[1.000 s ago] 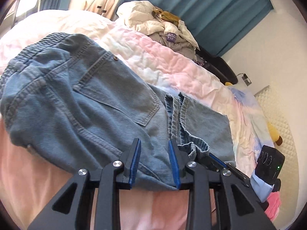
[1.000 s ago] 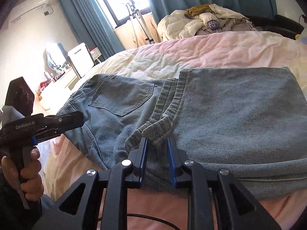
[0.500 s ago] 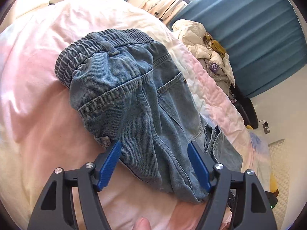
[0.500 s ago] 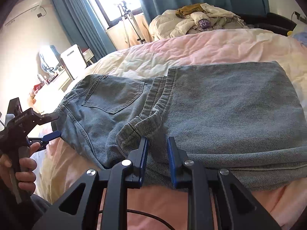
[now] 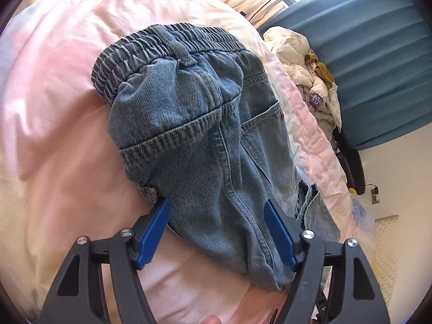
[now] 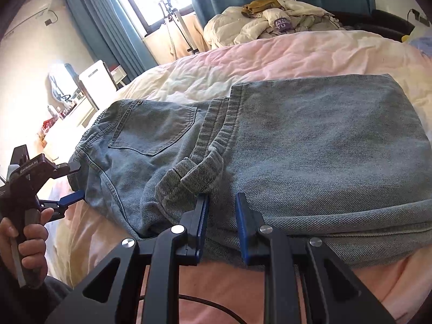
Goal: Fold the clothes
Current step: 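Grasp the elastic waistband with the left gripper and lift it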
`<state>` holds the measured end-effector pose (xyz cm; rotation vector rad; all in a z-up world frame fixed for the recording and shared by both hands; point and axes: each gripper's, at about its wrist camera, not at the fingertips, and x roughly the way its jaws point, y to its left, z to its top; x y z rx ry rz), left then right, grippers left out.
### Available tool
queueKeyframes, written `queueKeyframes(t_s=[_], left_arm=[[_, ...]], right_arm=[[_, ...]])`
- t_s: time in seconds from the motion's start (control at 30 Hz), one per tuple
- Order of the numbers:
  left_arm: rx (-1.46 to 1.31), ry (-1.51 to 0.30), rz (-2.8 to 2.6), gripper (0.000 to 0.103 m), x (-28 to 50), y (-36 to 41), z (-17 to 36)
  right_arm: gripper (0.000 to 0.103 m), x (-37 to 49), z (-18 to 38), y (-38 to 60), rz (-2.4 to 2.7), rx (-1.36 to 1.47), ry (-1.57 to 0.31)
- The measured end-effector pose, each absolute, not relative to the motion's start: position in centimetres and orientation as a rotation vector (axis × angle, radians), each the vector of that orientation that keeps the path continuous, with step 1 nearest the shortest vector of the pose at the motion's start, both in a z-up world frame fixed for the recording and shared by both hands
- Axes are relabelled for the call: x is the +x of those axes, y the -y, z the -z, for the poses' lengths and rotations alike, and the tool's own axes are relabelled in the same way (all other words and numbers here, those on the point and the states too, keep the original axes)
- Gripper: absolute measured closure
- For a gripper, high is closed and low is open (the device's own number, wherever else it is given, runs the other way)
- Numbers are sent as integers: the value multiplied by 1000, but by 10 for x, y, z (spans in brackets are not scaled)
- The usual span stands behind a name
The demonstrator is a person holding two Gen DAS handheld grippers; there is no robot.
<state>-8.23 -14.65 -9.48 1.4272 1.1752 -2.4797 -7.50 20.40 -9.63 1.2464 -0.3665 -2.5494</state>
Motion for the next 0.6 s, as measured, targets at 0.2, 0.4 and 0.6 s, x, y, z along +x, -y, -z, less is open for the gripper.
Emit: queueKeyframes(t_s=[0.2, 0.4, 0.6], left_arm=[[1417, -1100, 2481, 29, -77, 142, 93], [1379, -1248, 2400, 29, -65, 161, 100], [1285, -1468, 2344, 29, -60, 191, 111]], right_arm=[[83, -79, 101, -204, 2541, 1277, 390], [83, -82, 100, -200, 2567, 1283, 382], [83, -84, 102, -198, 2573, 1298, 378]])
